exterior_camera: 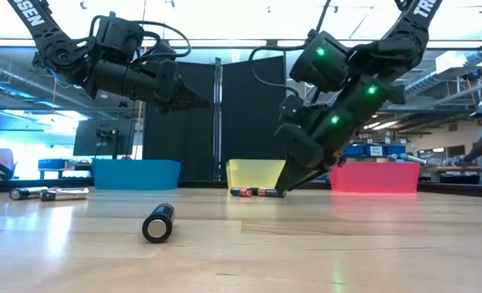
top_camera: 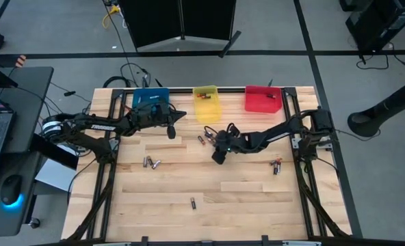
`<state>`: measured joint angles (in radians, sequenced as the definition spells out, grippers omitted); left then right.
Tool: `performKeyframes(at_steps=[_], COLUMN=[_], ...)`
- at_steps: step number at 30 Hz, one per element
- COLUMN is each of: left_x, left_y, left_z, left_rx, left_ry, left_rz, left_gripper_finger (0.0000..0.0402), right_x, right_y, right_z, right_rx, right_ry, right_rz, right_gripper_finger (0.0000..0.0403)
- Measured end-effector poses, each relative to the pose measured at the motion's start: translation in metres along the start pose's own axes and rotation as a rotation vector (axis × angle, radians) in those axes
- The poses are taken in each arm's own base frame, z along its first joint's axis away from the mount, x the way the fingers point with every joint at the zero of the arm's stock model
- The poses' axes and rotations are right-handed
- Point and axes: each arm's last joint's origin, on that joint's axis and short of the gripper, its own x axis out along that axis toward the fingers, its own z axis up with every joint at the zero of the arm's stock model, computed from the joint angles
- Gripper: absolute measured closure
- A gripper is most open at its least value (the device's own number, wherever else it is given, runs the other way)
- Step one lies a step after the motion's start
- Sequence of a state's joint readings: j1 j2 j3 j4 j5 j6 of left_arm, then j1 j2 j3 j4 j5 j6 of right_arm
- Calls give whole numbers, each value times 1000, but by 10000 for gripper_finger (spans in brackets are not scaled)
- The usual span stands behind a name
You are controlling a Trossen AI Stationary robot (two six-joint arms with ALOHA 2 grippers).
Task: Sort batteries
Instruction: Put the black brown battery into the red bin
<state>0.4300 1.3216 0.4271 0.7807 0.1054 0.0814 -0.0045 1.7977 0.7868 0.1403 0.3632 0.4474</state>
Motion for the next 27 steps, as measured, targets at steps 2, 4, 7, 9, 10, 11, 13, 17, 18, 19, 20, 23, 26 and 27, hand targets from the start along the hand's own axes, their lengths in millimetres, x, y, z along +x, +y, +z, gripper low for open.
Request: performKeyframes(at_steps=[2, 4, 7, 9, 10, 11, 13, 17, 18, 19, 20, 23, 26, 27], left_x=[0, 0, 0, 0, 0, 0, 0, 0, 0, 0, 0, 0, 0, 0], left_y=[0, 0, 0, 0, 0, 0, 0, 0, 0, 0, 0, 0, 0, 0], left_z=[0, 0, 0, 0, 0, 0, 0, 0, 0, 0, 0, 0, 0, 0], left_rx=[-1, -4, -5, -5, -5, -5, -4, -4, -4, -4, -4, -4, -4, -4], left_ry=[0, 1, 1, 2, 1, 1, 1, 1, 2, 2, 1, 1, 1, 1], left_rz=[0, 0, 0, 0, 0, 0, 0, 0, 0, 0, 0, 0, 0, 0], left_gripper_finger=[388, 388, 388, 388, 388, 388, 388, 388, 388, 388, 388, 388, 388, 388], right_x=[1, 1, 4, 5, 6, 6, 7, 8, 8, 8, 8, 8, 8, 10], right_y=[-1, -3, -8, -13, -15, -16, -19, -22, -22, -22, -22, -23, -24, -24], right_z=[2, 1, 2, 0, -1, -2, -4, -8, -8, -8, -9, -9, -9, -10], right_rx=[-5, -14, -11, -7, -5, -6, -4, -1, -3, -9, -14, -16, -28, -36], right_ry=[-3, 1, -8, -7, -7, -6, -1, 6, 4, 2, -2, -7, -5, -5], right_rz=[15, 14, 13, 32, 47, 62, 82, 92, 93, 94, 99, 107, 105, 106], right_gripper_finger=[220, 225, 236, 247, 252, 258, 270, 290, 293, 296, 299, 309, 322, 327])
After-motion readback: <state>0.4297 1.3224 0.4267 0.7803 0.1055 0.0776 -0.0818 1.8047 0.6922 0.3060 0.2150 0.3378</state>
